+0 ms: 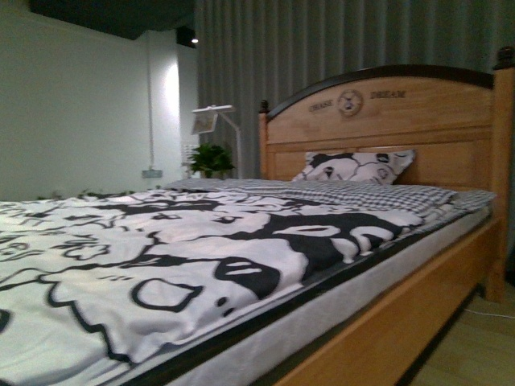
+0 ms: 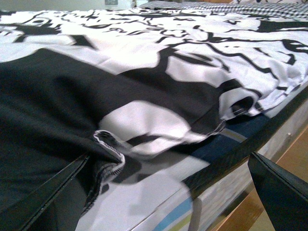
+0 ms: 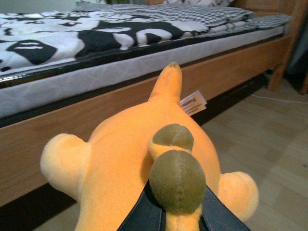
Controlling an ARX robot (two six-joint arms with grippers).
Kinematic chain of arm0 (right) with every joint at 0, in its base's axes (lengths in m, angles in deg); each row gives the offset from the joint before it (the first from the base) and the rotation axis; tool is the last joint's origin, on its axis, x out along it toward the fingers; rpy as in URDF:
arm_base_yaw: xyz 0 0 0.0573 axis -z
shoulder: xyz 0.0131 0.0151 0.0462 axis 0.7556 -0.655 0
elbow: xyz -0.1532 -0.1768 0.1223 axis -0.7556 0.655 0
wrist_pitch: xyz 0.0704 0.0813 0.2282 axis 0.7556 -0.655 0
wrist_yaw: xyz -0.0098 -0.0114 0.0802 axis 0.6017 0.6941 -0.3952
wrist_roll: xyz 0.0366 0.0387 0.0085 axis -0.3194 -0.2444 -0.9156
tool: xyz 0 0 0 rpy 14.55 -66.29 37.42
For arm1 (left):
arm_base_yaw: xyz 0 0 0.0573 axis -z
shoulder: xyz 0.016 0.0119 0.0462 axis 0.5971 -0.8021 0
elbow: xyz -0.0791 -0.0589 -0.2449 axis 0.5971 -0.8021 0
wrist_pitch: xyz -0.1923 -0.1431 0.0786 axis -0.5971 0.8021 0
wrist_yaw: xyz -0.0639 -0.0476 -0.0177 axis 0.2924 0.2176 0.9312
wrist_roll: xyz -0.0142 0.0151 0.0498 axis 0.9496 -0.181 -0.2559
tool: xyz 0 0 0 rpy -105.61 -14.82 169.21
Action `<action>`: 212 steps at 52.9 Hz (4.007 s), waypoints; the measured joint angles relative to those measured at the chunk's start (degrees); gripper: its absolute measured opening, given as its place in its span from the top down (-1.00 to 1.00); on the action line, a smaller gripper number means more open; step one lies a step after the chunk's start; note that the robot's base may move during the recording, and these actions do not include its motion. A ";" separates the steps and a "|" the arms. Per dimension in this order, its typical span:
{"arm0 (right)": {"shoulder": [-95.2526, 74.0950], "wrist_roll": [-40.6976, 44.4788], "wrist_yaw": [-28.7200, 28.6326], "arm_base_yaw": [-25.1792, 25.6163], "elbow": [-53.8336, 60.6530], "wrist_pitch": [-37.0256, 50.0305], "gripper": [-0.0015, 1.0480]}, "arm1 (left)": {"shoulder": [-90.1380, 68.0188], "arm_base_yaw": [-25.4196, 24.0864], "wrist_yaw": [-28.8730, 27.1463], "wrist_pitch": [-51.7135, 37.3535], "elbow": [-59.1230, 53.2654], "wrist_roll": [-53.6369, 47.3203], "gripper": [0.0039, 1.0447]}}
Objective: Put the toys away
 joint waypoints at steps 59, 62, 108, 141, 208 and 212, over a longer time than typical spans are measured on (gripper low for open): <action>0.00 0.00 0.00 0.00 0.00 0.00 0.88 | -0.02 0.17 1.16 -0.04 0.00 -0.09 -0.89; 0.00 0.00 -0.02 0.00 0.00 0.00 0.88 | -0.02 0.17 1.18 -0.04 0.00 -0.09 -0.89; 0.00 0.00 0.20 0.00 0.00 0.00 0.88 | -0.02 0.17 1.16 -0.04 0.00 -0.09 -0.89; 0.00 0.00 0.22 0.00 0.00 0.00 0.88 | -0.02 0.17 1.22 -0.04 0.00 -0.09 -0.89; 0.00 0.00 0.17 0.00 0.00 0.00 0.88 | -0.02 0.17 1.16 -0.04 0.00 -0.09 -0.89; 0.00 0.02 0.15 0.00 0.00 0.00 0.88 | 0.00 0.17 1.16 -0.04 0.00 -0.09 -0.89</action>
